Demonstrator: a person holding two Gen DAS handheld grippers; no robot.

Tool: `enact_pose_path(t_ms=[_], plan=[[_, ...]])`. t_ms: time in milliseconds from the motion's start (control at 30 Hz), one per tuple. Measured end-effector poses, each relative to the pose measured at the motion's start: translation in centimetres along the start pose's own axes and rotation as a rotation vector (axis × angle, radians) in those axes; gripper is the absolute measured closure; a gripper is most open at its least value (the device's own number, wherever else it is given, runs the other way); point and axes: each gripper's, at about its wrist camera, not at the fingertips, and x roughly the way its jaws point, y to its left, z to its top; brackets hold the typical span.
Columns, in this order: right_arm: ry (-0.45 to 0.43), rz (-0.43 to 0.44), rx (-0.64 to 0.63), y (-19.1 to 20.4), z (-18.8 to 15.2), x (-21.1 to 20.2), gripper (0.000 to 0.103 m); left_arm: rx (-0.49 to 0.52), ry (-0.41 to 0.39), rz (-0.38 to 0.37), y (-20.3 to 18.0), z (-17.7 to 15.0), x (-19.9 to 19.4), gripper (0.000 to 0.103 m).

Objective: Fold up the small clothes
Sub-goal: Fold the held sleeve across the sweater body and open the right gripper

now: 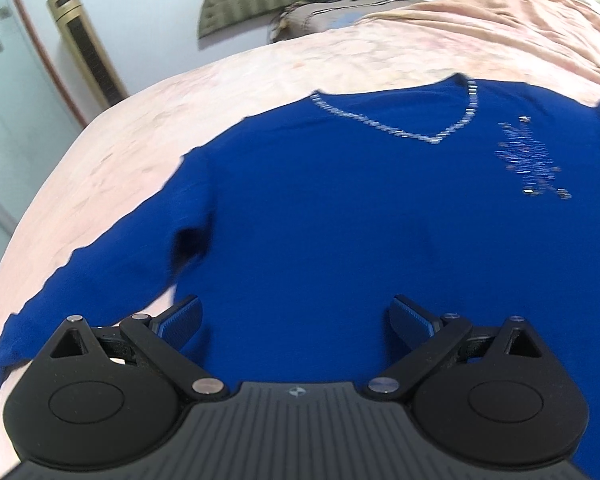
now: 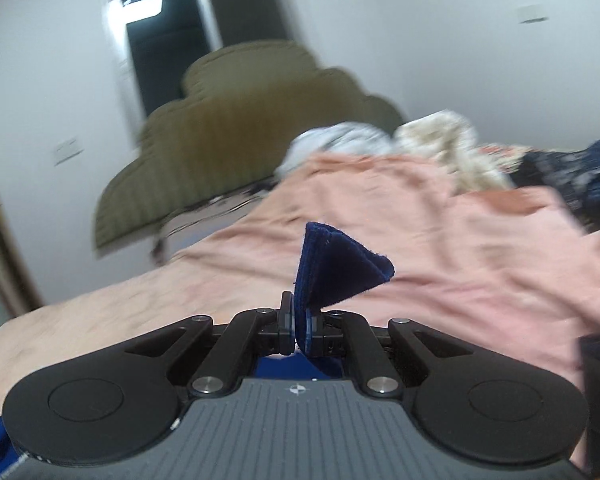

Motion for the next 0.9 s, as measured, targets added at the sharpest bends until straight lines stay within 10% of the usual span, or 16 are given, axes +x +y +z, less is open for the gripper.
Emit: enact_pose_path(t_ms=[900], plan=[[0.28, 0.276, -0.227, 31.6, -13.6, 9.5, 0.093, -0.149, 0.051, 0.015, 9.3, -2.9, 1.6, 0.002]])
